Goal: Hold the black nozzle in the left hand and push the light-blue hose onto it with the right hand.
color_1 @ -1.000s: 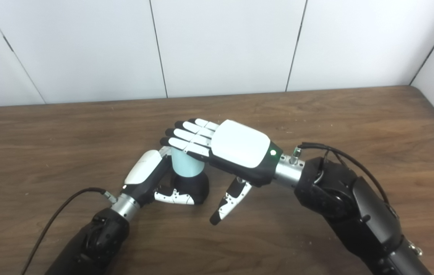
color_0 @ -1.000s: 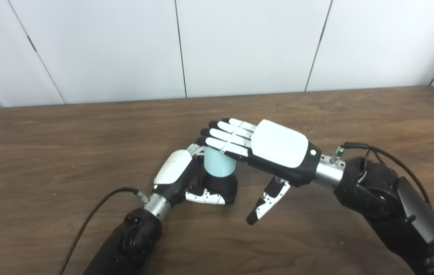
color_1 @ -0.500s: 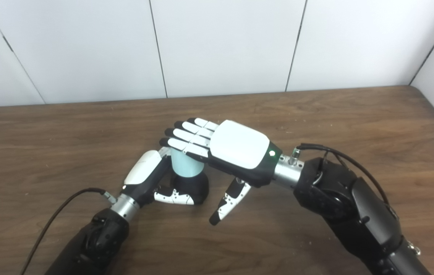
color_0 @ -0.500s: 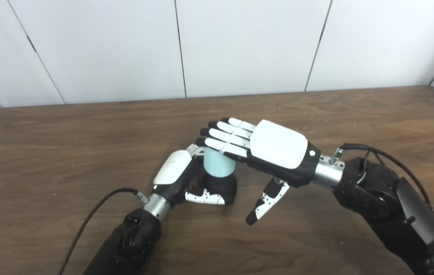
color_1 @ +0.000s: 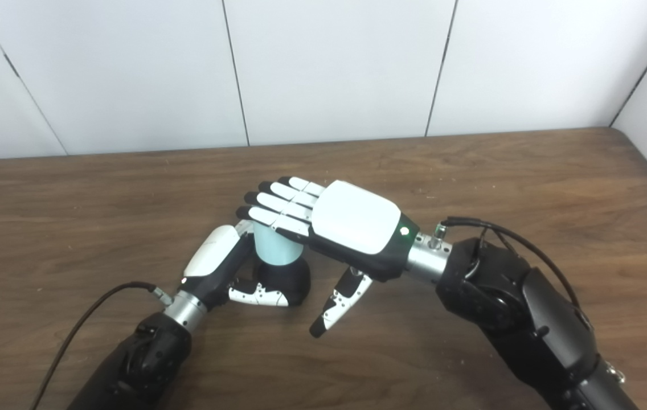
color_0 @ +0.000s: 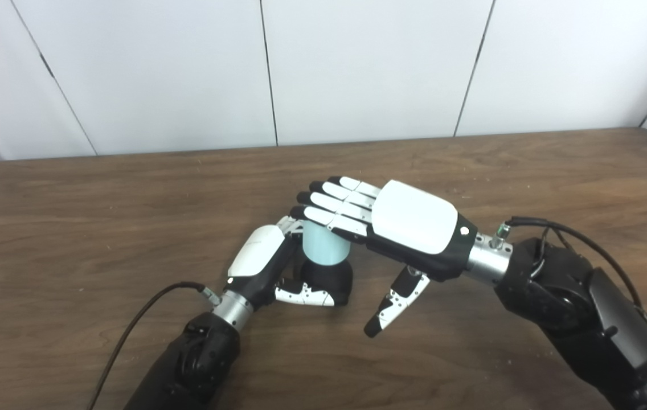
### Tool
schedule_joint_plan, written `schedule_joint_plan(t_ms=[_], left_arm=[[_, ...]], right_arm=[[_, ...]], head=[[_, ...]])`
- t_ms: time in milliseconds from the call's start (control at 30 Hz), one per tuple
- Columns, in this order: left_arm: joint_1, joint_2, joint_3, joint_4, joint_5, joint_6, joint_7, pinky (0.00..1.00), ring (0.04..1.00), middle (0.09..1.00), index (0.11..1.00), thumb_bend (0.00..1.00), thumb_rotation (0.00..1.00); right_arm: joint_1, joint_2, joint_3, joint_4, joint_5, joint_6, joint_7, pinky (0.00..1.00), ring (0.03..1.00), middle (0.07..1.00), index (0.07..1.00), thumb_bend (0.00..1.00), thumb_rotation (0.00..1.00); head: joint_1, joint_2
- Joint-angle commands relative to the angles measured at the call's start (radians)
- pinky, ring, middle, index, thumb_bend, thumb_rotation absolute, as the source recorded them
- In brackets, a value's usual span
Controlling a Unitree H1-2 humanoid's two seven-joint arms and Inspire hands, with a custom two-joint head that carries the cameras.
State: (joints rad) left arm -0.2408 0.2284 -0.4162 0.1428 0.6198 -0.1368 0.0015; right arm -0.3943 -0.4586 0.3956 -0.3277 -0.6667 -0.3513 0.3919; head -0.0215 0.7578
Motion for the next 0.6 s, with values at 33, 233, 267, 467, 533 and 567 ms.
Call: schedule_joint_plan(t_ms=[33,233,267,467,533,567], left_arm=[[0.179,0.027,-0.058,0.105,0.02,0.015,-0.045,1.0,1.0,0.909,0.408,0.74,0.52],[0.177,0.027,-0.058,0.111,0.021,0.013,-0.042,1.0,1.0,0.909,0.408,0.74,0.52],[0.178,0.027,-0.058,0.109,0.021,0.016,-0.043,1.0,1.0,0.909,0.408,0.74,0.52],[0.179,0.027,-0.058,0.101,0.02,0.022,-0.048,1.0,1.0,0.909,0.405,0.74,0.52],[0.179,0.027,-0.058,0.101,0.019,0.022,-0.048,1.0,1.0,0.909,0.406,0.74,0.52],[0.179,0.027,-0.058,0.102,0.019,0.022,-0.047,1.0,1.0,0.909,0.406,0.74,0.52]], right_arm=[[0.03,-0.01,0.052,0.026,-0.035,-0.001,0.078,0.98,0.987,1.0,0.991,0.81,0.47],[0.037,-0.007,0.058,0.028,-0.04,-0.002,0.073,0.98,0.99,1.0,0.983,0.81,0.47],[0.038,-0.007,0.059,0.028,-0.041,-0.002,0.073,0.98,0.991,1.0,0.983,0.81,0.47],[0.036,-0.011,0.064,0.031,-0.032,-0.002,0.073,0.98,0.988,1.0,0.983,0.81,0.47],[0.036,-0.014,0.063,0.029,-0.029,0.0,0.075,0.98,0.987,1.0,0.984,0.81,0.47],[0.036,-0.014,0.062,0.028,-0.028,0.001,0.076,0.98,0.987,1.0,0.984,0.81,0.47]], head=[[0.0,0.001],[0.001,0.003],[0.001,0.003],[0.001,0.005],[0.001,0.005],[0.001,0.005]])
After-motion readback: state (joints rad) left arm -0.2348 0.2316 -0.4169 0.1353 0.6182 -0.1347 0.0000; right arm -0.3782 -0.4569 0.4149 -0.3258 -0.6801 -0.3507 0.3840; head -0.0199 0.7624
